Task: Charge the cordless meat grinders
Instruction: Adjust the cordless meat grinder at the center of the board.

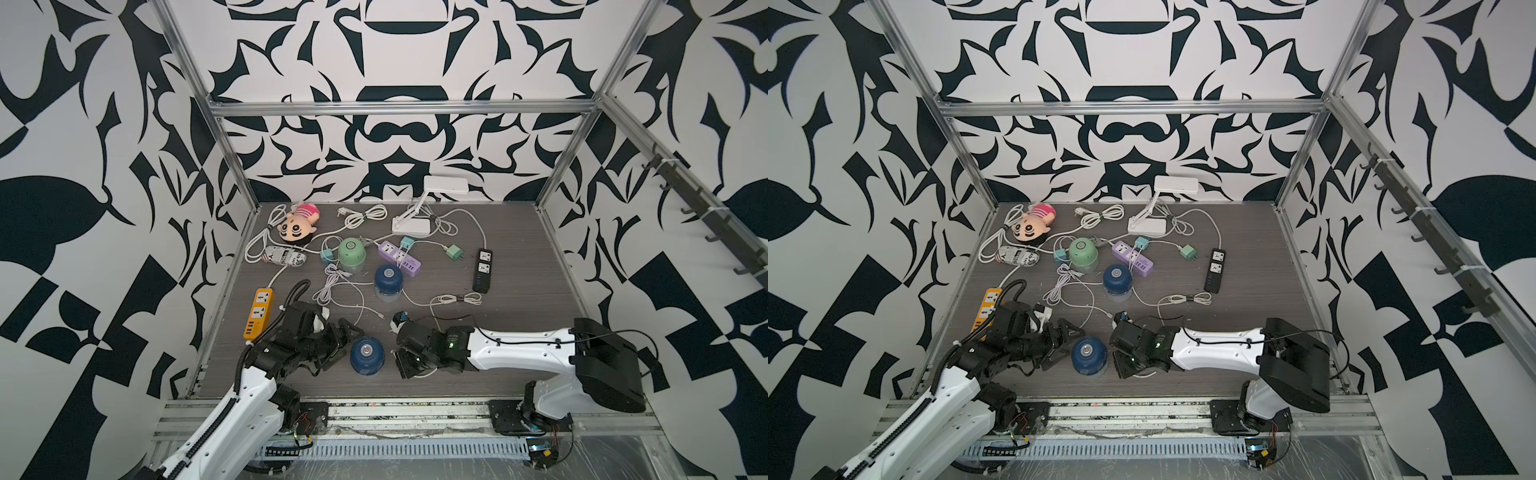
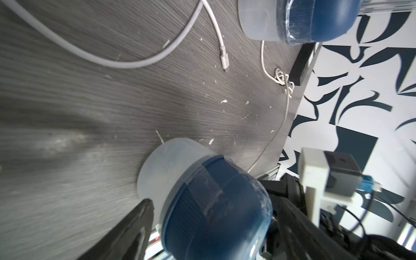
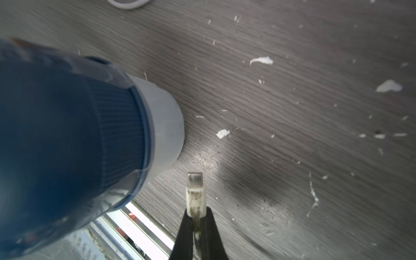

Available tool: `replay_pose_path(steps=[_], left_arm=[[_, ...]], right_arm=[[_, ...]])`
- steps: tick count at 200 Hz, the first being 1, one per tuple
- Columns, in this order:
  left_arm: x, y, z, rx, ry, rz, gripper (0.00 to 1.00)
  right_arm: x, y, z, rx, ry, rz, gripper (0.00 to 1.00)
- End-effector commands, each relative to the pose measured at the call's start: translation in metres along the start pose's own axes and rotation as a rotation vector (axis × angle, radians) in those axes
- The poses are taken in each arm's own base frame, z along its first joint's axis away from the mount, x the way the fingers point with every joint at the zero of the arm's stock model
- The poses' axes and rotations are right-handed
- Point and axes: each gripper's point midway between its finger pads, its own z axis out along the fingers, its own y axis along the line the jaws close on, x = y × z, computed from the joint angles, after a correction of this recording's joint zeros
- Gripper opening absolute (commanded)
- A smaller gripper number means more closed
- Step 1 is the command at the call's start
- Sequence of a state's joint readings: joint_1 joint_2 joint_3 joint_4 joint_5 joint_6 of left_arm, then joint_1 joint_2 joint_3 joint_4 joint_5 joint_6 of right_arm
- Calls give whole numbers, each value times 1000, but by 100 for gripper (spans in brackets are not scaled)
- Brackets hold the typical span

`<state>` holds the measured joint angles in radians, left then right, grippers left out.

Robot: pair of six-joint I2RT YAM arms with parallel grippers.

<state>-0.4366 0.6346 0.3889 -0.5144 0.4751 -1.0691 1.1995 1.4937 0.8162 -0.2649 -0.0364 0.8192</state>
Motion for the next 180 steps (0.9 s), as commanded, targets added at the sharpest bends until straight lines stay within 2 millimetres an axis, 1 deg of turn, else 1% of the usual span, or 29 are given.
replay_pose_path(steps=[1,13,29,54,67,83,94,124,154,180], left_arm=[[15,-3,-5,29,38,-75,89],[21,-7,-8,50,46,-83,89],[31,-6,-10,44,65,-90,90],[47,7,-9,-17,112,-84,96],[53,14,-7,-56,131,-75,98],[56,16,-5,-80,151,-66,98],[57,12,-4,-79,155,-53,98],[57,-11,-1,-30,157,-21,99],[64,-23,12,-5,176,-1,100],[71,-42,26,26,184,41,100]], right_arm=[[-10,11,-10,-31,-41,66,0],[-10,8,-13,-26,-51,77,0],[-11,3,-18,-3,-65,77,0],[-13,-5,-26,34,-86,65,0],[-14,-8,-29,48,-93,55,0],[-15,-10,-31,60,-96,46,0],[-14,-11,-32,69,-95,43,0],[-13,-21,-36,108,-102,34,0],[-16,-32,-45,146,-113,16,0],[-20,-47,-55,170,-123,19,0]])
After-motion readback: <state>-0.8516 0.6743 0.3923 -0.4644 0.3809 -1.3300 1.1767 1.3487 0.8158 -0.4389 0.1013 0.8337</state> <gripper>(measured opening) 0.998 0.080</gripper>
